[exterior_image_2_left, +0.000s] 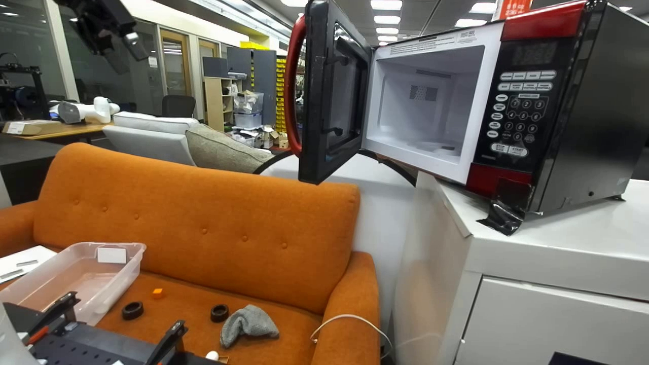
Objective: Remove the bottle from the top of the microwave and put it in the box on the couch
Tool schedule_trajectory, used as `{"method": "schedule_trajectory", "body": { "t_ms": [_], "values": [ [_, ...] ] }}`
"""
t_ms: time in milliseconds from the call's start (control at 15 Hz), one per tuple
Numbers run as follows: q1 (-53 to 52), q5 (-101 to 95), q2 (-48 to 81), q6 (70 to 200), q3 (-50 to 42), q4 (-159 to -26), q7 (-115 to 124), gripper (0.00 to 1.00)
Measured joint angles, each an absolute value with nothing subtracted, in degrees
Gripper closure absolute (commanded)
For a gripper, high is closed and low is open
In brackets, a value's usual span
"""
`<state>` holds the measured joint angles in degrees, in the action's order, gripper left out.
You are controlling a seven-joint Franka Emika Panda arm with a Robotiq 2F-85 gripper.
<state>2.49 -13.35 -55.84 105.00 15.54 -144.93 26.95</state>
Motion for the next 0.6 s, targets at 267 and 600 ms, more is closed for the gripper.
{"method": "schedule_trajectory", "body": {
  "t_ms": [267, 600],
  "values": [
    [8.3, -23.9, -55.7, 112.1, 13.1, -145.1, 27.1, 0.0],
    [11.6, -30.4, -55.8, 115.5, 13.4, -145.2, 29.0, 0.0]
  ]
}}
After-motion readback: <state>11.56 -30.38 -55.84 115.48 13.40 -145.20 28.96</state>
